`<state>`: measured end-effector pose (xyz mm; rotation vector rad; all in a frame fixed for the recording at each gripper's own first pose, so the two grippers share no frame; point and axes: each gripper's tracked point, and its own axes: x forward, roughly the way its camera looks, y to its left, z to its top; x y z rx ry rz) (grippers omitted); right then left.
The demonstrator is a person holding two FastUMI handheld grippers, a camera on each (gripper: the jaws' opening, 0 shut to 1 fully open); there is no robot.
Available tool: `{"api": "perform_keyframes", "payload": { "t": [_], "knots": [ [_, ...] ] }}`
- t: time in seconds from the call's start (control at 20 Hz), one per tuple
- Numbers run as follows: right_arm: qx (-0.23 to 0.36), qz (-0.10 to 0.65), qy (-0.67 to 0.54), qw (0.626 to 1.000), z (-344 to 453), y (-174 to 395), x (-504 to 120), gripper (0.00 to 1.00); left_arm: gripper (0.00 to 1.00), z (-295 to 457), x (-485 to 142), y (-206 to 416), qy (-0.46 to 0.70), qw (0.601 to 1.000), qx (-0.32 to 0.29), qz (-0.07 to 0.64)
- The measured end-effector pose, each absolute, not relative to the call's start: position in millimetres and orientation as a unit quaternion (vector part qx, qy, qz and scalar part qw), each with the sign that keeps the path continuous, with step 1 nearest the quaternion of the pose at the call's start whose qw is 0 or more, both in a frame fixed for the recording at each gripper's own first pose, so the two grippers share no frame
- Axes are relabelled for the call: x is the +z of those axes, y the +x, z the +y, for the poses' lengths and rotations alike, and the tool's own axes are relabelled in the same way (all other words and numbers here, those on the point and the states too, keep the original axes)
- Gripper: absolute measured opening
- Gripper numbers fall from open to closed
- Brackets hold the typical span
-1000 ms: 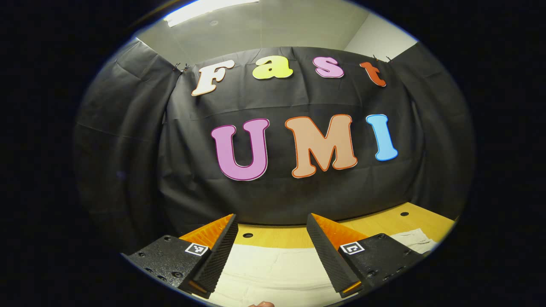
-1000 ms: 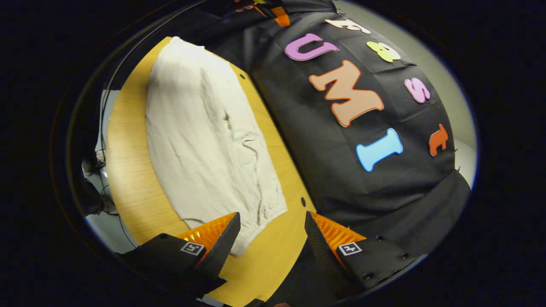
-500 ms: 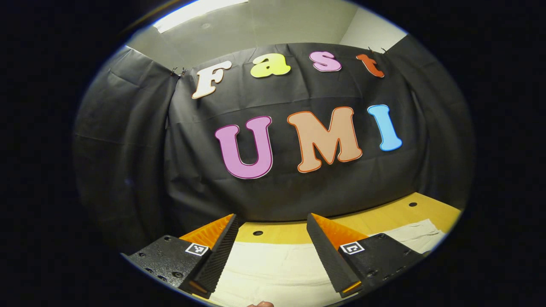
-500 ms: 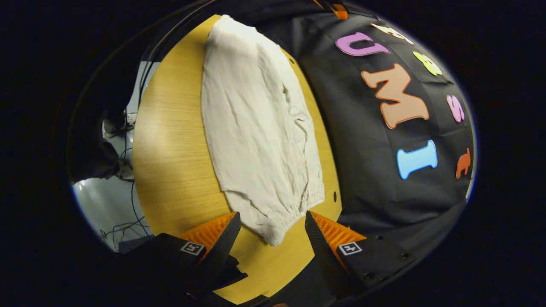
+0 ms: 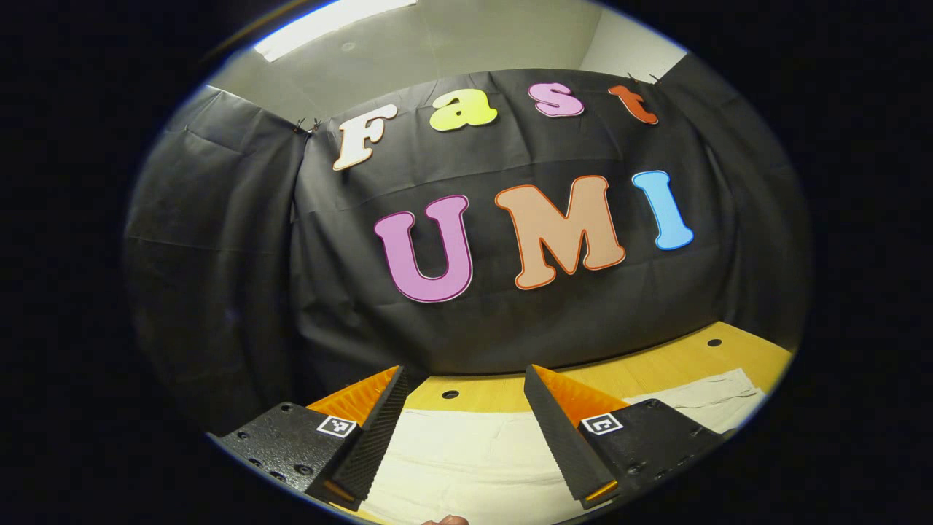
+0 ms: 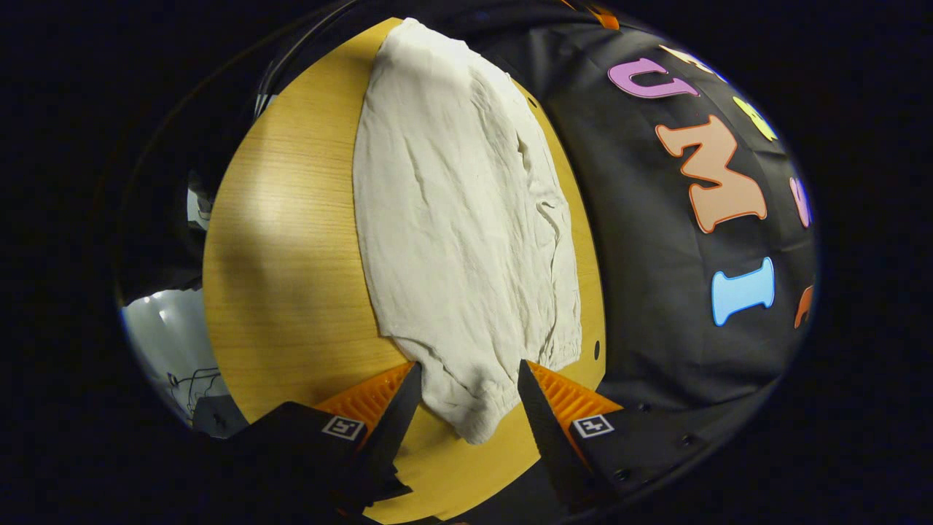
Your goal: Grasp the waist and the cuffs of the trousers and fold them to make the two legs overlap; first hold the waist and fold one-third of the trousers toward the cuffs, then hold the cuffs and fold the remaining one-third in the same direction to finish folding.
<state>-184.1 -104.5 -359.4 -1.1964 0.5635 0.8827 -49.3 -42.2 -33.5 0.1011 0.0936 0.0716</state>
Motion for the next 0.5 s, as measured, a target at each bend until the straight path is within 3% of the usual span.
{"api": "perform_keyframes", "payload": {
  "t": [0.1, 0.2, 0.25, 0.3, 0.35, 0.4, 0.5],
  "knots": [
    [0.393, 0.25, -0.541, 0.7, -102, -179, -365, 0.81, 0.95, -45, -35, -51, 0.053, 0.997, 0.037, 0.047],
    [0.391, 0.248, -0.55, 0.695, -97, -178, -370, 0.69, 0.95, -46, -38, -51, 0.053, 0.997, 0.039, 0.05],
    [0.39, 0.248, -0.556, 0.691, -95, -178, -373, 0.53, 0.95, -46, -43, -51, 0.053, 0.996, 0.039, 0.055],
    [0.389, 0.251, -0.562, 0.685, -94, -178, -377, 0.5, 0.95, -46, -46, -52, 0.056, 0.996, 0.041, 0.061],
    [0.387, 0.252, -0.567, 0.682, -94, -179, -380, 0.3, 0.96, -43, -51, -54, 0.062, 0.995, 0.043, 0.066],
    [0.386, 0.253, -0.568, 0.682, -93, -181, -382, 0.22, 0.95, -40, -52, -55, 0.067, 0.994, 0.045, 0.067],
    [0.379, 0.262, -0.559, 0.689, -92, -183, -382, 0.22, 0.96, -34, -54, -56, 0.076, 0.994, 0.044, 0.061]
  ]
}}
